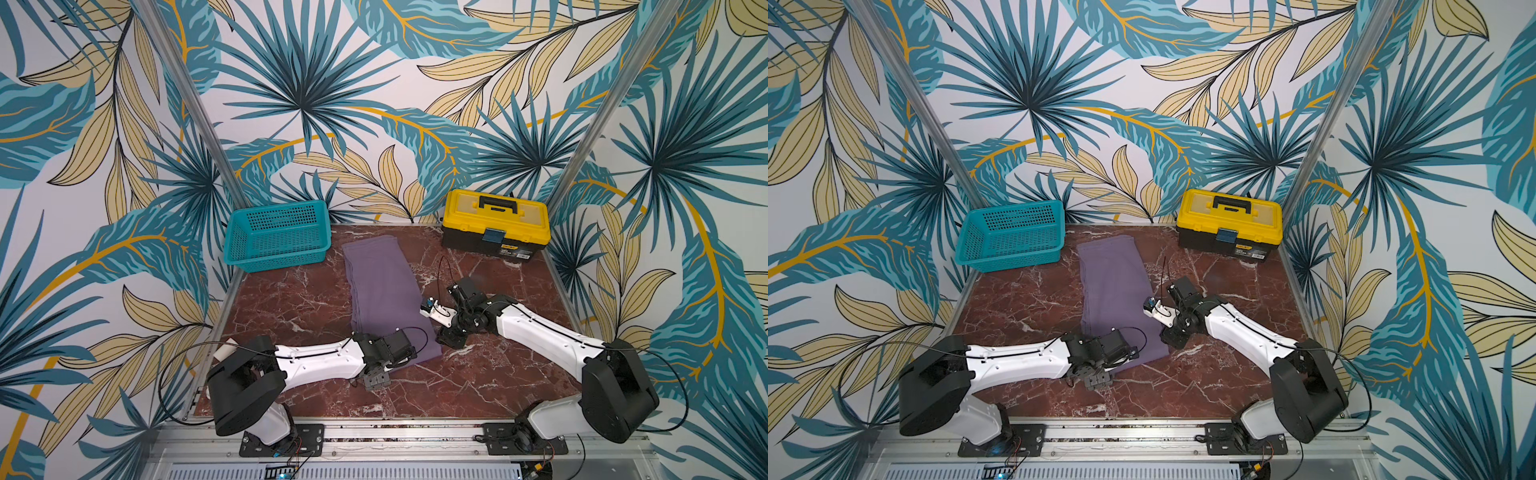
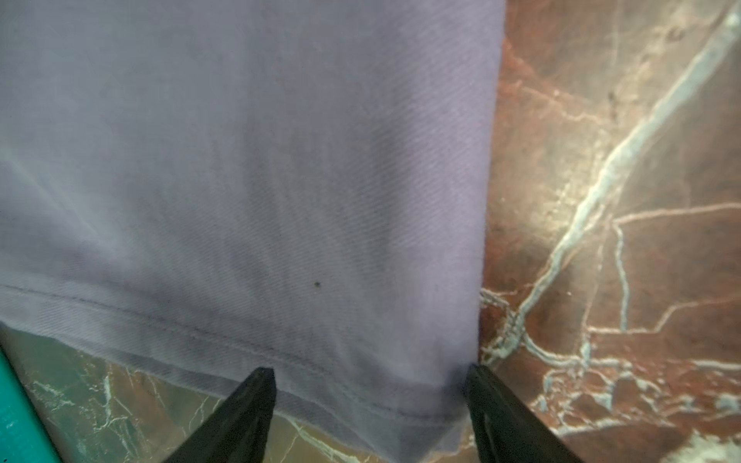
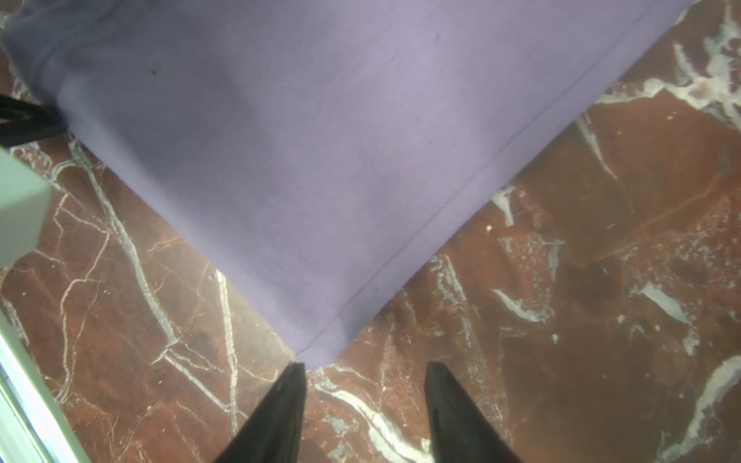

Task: Roll up the long pants
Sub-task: Roll the long pant at the center of the board.

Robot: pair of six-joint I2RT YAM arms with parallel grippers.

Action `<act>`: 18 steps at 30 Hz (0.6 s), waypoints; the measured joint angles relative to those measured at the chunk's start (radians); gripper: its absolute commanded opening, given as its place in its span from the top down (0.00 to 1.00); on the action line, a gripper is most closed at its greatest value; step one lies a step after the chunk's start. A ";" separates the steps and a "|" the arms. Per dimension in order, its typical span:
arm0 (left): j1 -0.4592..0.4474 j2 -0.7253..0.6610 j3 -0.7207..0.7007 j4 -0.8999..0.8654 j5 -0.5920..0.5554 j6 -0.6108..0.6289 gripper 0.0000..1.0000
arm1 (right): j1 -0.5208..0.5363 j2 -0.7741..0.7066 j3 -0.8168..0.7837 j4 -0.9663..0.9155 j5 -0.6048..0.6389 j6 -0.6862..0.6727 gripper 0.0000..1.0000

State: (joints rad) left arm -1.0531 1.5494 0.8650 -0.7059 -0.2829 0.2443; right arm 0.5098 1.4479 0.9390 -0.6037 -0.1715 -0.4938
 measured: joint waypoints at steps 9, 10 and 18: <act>0.028 0.013 0.040 -0.104 0.022 0.041 0.17 | -0.032 0.030 0.049 -0.002 -0.023 0.000 0.47; 0.034 0.020 0.039 -0.103 0.021 0.046 0.18 | -0.036 0.031 0.049 -0.004 -0.026 0.000 0.47; 0.057 0.058 0.024 -0.069 0.063 0.086 0.60 | -0.076 0.032 0.049 -0.028 -0.066 0.000 0.47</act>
State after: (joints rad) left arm -0.9962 1.6077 0.8894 -0.7750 -0.2195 0.3302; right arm 0.4339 1.4796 0.9878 -0.6315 -0.2375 -0.4938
